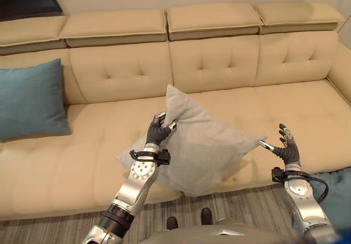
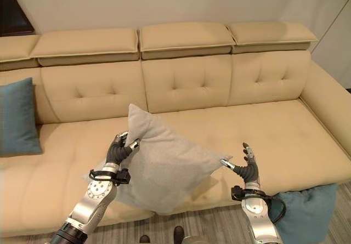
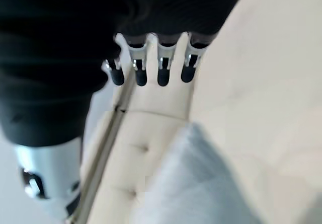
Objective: Pick up all the scattered cushions and arrange them neatly on the sofa.
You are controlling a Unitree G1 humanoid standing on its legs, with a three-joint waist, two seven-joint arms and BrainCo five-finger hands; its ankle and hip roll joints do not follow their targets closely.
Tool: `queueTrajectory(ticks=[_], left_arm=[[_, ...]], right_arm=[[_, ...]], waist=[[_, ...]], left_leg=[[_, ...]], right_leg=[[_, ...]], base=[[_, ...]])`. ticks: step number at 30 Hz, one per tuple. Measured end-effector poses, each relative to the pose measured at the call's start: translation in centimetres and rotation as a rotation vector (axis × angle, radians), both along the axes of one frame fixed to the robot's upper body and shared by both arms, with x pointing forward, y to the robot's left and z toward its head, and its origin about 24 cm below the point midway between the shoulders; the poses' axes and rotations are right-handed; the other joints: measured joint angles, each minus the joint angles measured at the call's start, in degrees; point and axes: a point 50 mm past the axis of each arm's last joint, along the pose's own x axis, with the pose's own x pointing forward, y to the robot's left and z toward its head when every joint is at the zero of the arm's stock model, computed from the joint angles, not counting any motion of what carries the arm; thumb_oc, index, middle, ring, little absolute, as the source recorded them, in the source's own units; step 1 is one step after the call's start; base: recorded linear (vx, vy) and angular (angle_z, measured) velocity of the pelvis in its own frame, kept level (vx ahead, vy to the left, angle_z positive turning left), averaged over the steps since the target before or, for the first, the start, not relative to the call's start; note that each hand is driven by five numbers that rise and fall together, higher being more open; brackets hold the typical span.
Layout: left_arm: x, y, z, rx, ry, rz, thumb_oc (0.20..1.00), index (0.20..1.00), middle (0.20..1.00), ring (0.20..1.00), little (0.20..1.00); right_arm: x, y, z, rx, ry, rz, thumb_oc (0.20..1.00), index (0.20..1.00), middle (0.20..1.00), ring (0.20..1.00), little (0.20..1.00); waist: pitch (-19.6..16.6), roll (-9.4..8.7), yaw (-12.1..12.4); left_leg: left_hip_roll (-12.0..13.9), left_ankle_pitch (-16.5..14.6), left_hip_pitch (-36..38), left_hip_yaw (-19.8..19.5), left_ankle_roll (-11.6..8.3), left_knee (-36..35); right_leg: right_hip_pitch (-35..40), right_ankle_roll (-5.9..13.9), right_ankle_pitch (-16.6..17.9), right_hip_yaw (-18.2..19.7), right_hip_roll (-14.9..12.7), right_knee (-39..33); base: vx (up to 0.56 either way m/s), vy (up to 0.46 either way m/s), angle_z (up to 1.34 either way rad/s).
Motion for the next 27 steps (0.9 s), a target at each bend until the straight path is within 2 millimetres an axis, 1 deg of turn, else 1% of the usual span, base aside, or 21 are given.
queueTrajectory(ticks=[2, 3, 7, 9, 15, 16, 18, 20, 22, 24, 27], left_arm=[[0.0, 0.3, 0.1, 0.008, -0.002, 0.005, 0.2, 0.2, 0.2, 0.2, 0.2], [0.1, 0.4, 0.1, 0.009, -0.003, 0.003, 0.2, 0.2, 0.2, 0.2, 0.2], [0.0, 0.4, 0.0, 0.006, 0.0, -0.013, 0.2, 0.2, 0.2, 0.2, 0.2], [0.0, 0.3, 0.0, 0.0, -0.001, -0.017, 0.2, 0.2, 0.2, 0.2, 0.2], [0.1, 0.5, 0.2, -0.002, -0.008, -0.04, 0.2, 0.2, 0.2, 0.2, 0.2], [0.1, 0.8, 0.3, -0.001, -0.012, -0.035, 0.2, 0.2, 0.2, 0.2, 0.2], [0.2, 0.8, 0.5, -0.003, -0.02, -0.035, 0.2, 0.2, 0.2, 0.2, 0.2], [0.2, 0.6, 1.2, -0.03, -0.04, -0.062, 0.2, 0.2, 0.2, 0.2, 0.2], [0.1, 0.2, 2.4, -0.053, -0.089, -0.088, 0.2, 0.2, 0.2, 0.2, 0.2], [0.1, -0.1, 3.6, -0.063, -0.138, -0.105, 0.2, 0.2, 0.2, 0.2, 0.2], [0.2, -0.3, 4.8, -0.073, -0.187, -0.118, 0.2, 0.2, 0.2, 0.2, 0.2]], right_arm=[[-0.8, -0.5, -1.2, 0.012, 0.057, -0.016, 1.0, 1.0, 1.0, 1.0, 1.0], [-1.6, -0.9, -1.9, 0.03, 0.1, -0.034, 1.0, 1.0, 1.0, 1.0, 1.0], [-3.1, -1.5, -3.0, 0.071, 0.16, -0.059, 1.0, 1.0, 1.0, 1.0, 1.0], [-3.3, -1.8, -3.1, 0.118, 0.16, -0.073, 1.0, 1.0, 1.0, 1.0, 1.0], [-3.7, -1.8, -3.9, 0.255, 0.185, -0.059, 1.0, 1.0, 1.0, 1.0, 1.0], [-4.1, -1.9, -4.6, 0.29, 0.213, -0.065, 1.0, 1.0, 1.0, 1.0, 1.0], [-4.3, -1.9, -4.8, 0.299, 0.221, -0.066, 1.0, 1.0, 1.0, 1.0, 1.0], [-4.3, -1.6, -4.9, 0.332, 0.22, -0.06, 1.0, 1.0, 1.0, 1.0, 1.0], [-4.3, -1.1, -5.1, 0.36, 0.224, -0.047, 1.0, 1.0, 1.0, 1.0, 1.0], [-4.2, -0.5, -5.2, 0.395, 0.224, -0.026, 1.0, 1.0, 1.0, 1.0, 1.0], [-3.7, 1.0, -5.5, 0.458, 0.212, -0.005, 1.0, 1.0, 1.0, 1.0, 1.0]], waist=[[-0.02, 0.02, -0.06], [-0.02, 0.21, -0.1], [-0.2, 0.67, -0.12], [-0.24, 1.02, -0.27], [-0.23, 1.03, -0.09], [-0.22, 1.06, 0.15], [-0.14, 1.26, 0.6], [-0.11, 1.32, 1.03], [-0.13, 1.47, 1.32], [-0.31, 1.76, 1.47], [-0.33, 2.21, 1.46]], left_leg=[[-0.63, -0.21, -0.02, 0.07, 0.12, -0.02], [-0.93, -0.37, -0.12, 0.09, 0.37, -0.02], [-0.96, -0.18, -0.12, 0.13, 0.31, -0.01], [-0.89, 0.29, -0.09, 0.21, 0.99, 0.01], [-0.84, 0.37, -0.11, 0.16, 1.08, 0.06], [-0.83, 0.34, -0.12, 0.12, 1.04, 0.01], [-0.82, 0.15, -0.25, 0.07, 0.76, -0.01], [-0.81, -0.06, -0.6, -0.15, 0.49, -0.01], [-0.82, -0.01, -0.78, -0.58, 0.52, -0.01], [-0.87, 0.08, -0.94, -1.2, 0.6, -0.01], [-0.89, 0.41, -0.95, -1.34, 0.98, 0.01]], right_leg=[[-0.02, 0.42, 0.26, 0.13, -0.64, 0.0], [-0.17, 0.65, 0.43, 0.16, -0.94, 0.0], [-0.16, 0.6, 0.51, 0.1, -0.96, -0.01], [-0.14, 0.52, 0.56, 0.04, -0.89, -0.01], [-0.11, 0.56, 0.53, -0.07, -0.83, -0.02], [-0.08, 0.59, 0.51, -0.08, -0.83, -0.02], [-0.04, 0.59, 0.51, -0.09, -0.83, -0.04], [-0.07, 0.57, 0.51, -0.35, -0.83, -0.05], [-0.07, 0.56, 0.51, -0.78, -0.85, -0.05], [-0.03, 0.57, 0.44, -1.32, -0.91, -0.04], [0.01, 0.57, 0.41, -1.46, -0.92, -0.04]], base=[[0.0, -0.006, -0.02], [0.0, 0.0, 0.0], [0.0, -0.008, 0.0], [-0.03, -0.046, 0.0], [0.0, -0.005, 0.0], [0.0, -0.043, 0.02], [0.01, -0.052, 0.01], [0.01, -0.03, 0.07], [0.01, -0.023, 0.12], [0.01, -0.026, 0.13], [0.0, -0.014, 0.04]])
